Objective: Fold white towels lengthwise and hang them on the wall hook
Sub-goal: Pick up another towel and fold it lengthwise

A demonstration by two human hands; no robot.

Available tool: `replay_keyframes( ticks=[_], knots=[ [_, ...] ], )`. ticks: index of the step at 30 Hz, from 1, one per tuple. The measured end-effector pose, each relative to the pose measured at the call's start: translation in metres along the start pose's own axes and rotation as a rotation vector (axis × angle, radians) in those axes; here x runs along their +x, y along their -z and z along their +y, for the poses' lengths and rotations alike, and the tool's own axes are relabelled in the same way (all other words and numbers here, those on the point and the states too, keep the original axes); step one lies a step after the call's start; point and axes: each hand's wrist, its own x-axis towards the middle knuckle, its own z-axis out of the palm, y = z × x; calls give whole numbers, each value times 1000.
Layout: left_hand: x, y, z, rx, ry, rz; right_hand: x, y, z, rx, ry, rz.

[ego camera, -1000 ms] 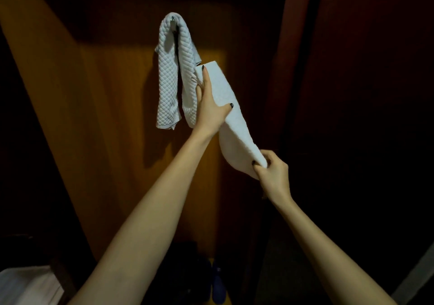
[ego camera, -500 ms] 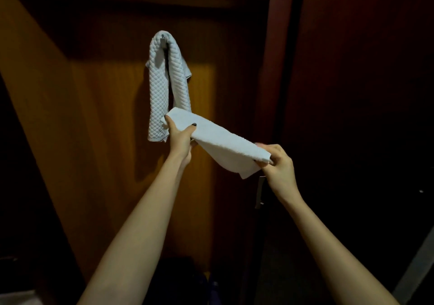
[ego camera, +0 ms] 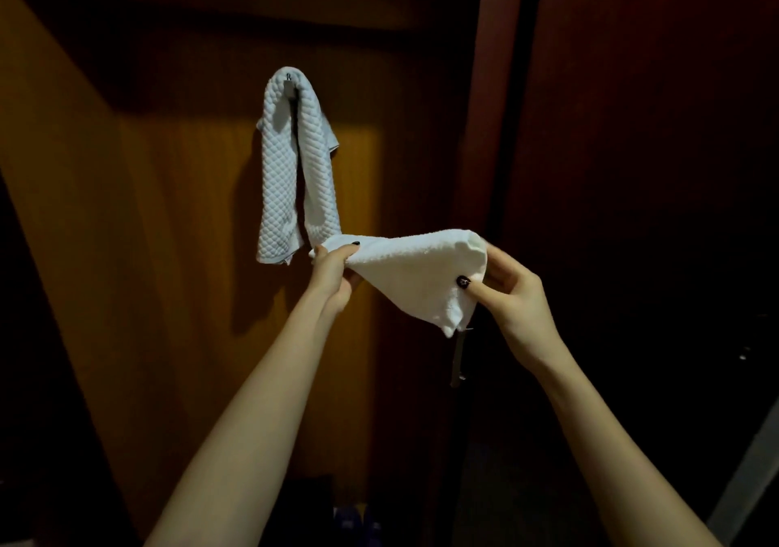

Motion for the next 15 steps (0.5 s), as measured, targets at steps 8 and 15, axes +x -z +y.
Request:
replay_keyframes(
  ticks=[8, 15],
  knots=[
    [1, 8, -7, -32, -60, 3, -3, 12, 6, -343, 87, 107],
    [0, 28, -13, -84, -89, -48, -10, 23, 17, -207, 7, 49]
  ],
)
